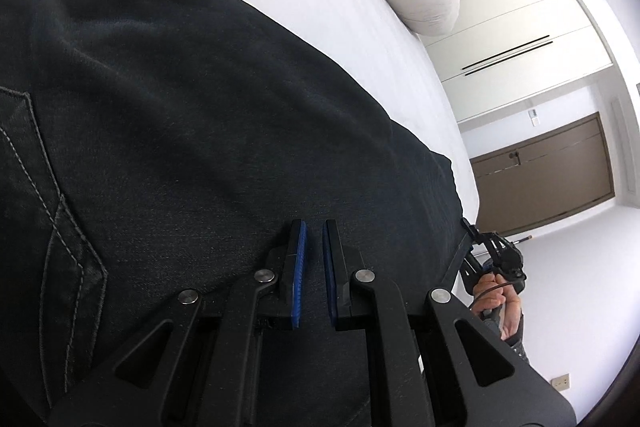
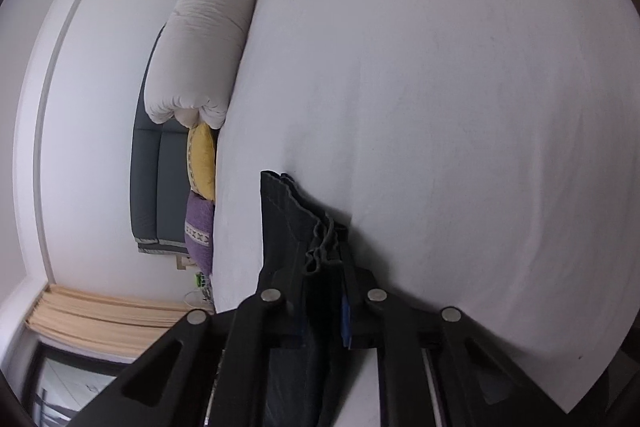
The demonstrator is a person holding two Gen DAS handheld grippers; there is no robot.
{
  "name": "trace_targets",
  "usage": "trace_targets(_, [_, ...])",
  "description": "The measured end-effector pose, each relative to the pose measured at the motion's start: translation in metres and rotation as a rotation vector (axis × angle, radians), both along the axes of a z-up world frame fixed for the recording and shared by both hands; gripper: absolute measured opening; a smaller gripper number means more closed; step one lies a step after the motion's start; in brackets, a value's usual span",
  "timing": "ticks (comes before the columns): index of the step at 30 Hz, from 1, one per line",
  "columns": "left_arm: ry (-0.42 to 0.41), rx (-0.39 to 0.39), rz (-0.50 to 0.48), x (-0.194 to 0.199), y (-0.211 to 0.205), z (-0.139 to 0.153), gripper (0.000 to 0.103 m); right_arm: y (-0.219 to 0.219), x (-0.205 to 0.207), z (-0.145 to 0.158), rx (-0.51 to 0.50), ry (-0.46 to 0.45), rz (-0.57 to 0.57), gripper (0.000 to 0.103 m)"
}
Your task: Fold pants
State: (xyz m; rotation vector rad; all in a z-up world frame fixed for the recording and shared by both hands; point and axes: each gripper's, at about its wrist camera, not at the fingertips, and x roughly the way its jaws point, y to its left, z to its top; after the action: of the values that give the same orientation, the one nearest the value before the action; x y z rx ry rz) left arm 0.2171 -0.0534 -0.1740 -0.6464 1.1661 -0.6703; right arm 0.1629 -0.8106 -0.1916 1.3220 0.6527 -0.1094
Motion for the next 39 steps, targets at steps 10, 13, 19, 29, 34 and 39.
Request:
trace_targets(10, [0.02,-0.023,0.039,0.007,-0.012,0.001,0.009,0.065,0.021,0.068,-0.27,-0.031,0.157,0.012])
trace_targets(13, [0.018,-0.042,0.061,0.007,-0.009,0.004,0.009,0.15,0.03,0.106,-0.498,-0.077,0.384,0.012])
trace_targets(19, [0.033,-0.081,0.067,0.004,-0.007,0.006,0.029,0.313,0.022,0.083,-0.899,-0.036,0.809,0.012])
trace_targets(29, [0.095,-0.155,-0.001,0.01,-0.042,0.016,0.085,0.341,0.005,0.075,-1.079,-0.042,0.808,0.012])
trace_targets(34, [0.139,-0.186,-0.062,0.021,-0.063,0.024,0.085,0.36,-0.016,0.099,-1.141,-0.126,0.796,0.012])
trace_targets(39, [0.179,-0.192,-0.067,0.03,-0.066,0.023,0.085,0.386,-0.034,0.109,-1.203,-0.172,0.821,0.012])
